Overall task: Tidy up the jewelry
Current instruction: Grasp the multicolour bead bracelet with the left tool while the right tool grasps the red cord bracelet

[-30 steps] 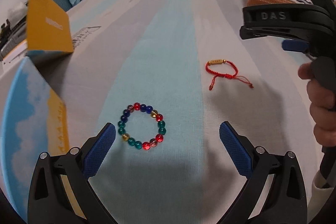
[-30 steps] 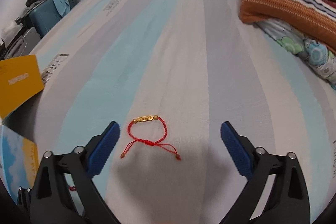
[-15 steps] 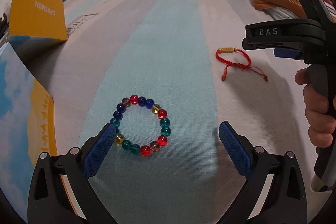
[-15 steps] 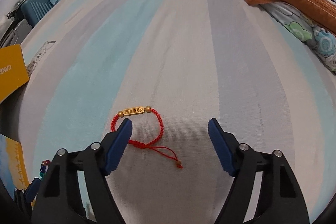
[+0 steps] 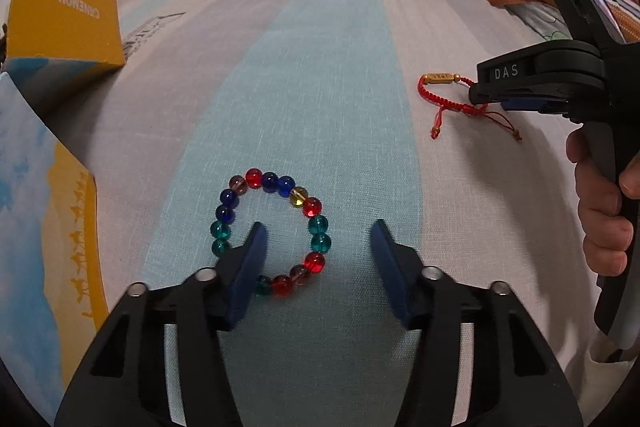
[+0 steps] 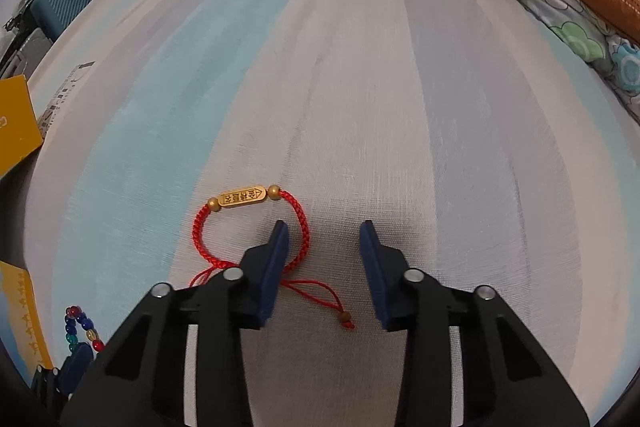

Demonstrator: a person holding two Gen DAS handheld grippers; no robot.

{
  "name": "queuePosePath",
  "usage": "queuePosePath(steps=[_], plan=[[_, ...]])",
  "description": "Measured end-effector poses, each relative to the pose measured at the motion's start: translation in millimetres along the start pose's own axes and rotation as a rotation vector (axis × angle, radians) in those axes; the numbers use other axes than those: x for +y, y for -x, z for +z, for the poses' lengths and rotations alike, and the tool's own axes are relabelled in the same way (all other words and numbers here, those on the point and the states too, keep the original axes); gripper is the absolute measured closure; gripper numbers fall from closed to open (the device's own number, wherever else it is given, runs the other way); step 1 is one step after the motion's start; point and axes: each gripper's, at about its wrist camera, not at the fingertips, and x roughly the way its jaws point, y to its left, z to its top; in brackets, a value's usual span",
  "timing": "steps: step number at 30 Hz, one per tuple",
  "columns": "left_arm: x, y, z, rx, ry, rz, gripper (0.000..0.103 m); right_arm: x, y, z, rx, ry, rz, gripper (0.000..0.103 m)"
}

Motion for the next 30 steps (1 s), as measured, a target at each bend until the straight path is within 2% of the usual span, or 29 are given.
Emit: queuePosePath(steps=[5,7,13,18,30], plan=[[-1.0,0.0,-0.9,0.015,-0.012,-0.007,0.090,-2.9,-0.3,0.1,0.007,-0.016,0.009,0.091],[-1.0,1.0,-1.4,0.020,-0.016,-0.010,0.094,-4.4,-0.9,0.1,0.011,-0.025,0.008,0.097],[1.8,10.7,-2.7,0.020,-0.001,-0.063,0.094,-8.2,3.0,0.3,0.012,-0.043,0.032,0.100],[-0.7,23.9,-3.8,-0.004,-0.006,-0.075,0.094,-9.6,15.1,0.0,-0.009,-0.053,0.046,0.100],[-6.1,57.5,-5.8,-0.040,-0.001,-0.092,0.094,-4.8,75.6,-3.0,-0.098,-0.035,0.078,0.100]])
